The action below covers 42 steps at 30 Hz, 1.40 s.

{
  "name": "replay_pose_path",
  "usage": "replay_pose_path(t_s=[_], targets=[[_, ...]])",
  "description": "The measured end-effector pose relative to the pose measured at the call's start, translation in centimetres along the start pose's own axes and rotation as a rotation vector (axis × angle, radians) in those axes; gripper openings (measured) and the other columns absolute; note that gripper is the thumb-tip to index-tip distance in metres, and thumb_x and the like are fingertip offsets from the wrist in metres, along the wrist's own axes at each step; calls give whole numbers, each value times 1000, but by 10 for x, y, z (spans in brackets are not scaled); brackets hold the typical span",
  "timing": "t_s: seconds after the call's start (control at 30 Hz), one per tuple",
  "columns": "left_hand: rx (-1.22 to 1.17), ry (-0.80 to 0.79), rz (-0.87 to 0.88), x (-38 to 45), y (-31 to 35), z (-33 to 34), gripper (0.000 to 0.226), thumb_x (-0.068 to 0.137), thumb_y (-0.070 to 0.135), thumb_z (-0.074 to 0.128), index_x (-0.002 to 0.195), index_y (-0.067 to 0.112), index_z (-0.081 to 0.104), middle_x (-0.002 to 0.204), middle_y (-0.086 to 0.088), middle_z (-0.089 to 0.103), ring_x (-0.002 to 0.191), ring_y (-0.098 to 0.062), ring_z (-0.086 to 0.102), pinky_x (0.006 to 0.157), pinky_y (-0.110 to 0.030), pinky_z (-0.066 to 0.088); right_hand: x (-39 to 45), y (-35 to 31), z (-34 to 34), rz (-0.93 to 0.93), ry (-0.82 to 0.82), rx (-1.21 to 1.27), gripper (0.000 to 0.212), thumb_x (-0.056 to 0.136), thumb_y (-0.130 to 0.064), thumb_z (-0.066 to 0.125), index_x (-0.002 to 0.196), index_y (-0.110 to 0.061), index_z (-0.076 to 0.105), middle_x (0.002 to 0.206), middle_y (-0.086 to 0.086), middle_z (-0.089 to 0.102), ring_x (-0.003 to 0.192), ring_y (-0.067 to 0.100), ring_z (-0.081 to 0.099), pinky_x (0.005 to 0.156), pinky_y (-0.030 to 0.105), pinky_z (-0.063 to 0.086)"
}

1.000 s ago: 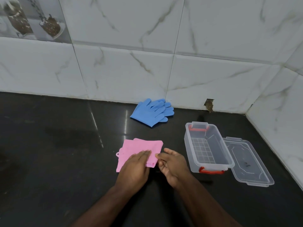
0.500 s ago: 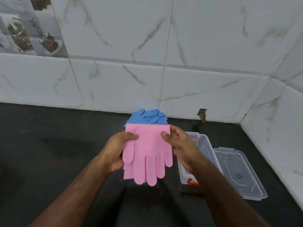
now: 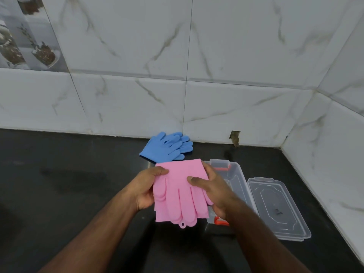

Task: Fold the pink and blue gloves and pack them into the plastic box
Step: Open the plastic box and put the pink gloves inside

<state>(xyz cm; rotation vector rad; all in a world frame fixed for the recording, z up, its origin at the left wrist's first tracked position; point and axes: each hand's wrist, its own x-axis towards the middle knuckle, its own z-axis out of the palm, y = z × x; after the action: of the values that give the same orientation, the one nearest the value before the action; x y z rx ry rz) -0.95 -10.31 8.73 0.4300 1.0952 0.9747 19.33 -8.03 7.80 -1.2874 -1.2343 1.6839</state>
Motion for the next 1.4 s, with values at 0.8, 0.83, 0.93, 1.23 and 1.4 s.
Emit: replay_pose_path(t_s=[0.8,0.83,0.93,1.23,1.4], targets=[[517,-214,75,2,0,79,26,106,17,46,130,24,52,113,-15,74,99,-34,74,84,-56,60,-24,-35,-33,-193,343,-1151,45,98,-15,49,142,-21,47,135,5,56,117,19,56,96,30,46],[526,-221,67,6,-1,86,27,105,17,46,131,23,51,114,-16,73,98,-34,74,84,-56,60,-23,-37,-37,-178,354,-1182,42,98,-16,49,140,-19,48,133,6,57,115,20,57,96,32,46],[544,-213,42,19,-4,104,29,105,14,47,133,22,49,116,-19,70,97,-34,74,83,-55,60,-16,-38,-50,-115,367,-1224,40,97,-19,52,136,-17,49,126,8,58,109,22,59,92,33,48],[615,-95,57,49,-21,110,28,103,10,49,131,11,55,107,-14,74,88,-25,77,74,-44,64,16,-11,-70,-33,366,-1179,26,94,-21,60,120,-16,59,111,4,66,91,16,60,85,29,50],[881,37,182,61,-23,110,26,97,11,62,123,11,61,111,-9,74,90,-18,75,78,-42,64,25,3,-74,-12,362,-1182,37,95,-21,60,131,-16,56,124,6,64,109,21,63,93,31,50]])
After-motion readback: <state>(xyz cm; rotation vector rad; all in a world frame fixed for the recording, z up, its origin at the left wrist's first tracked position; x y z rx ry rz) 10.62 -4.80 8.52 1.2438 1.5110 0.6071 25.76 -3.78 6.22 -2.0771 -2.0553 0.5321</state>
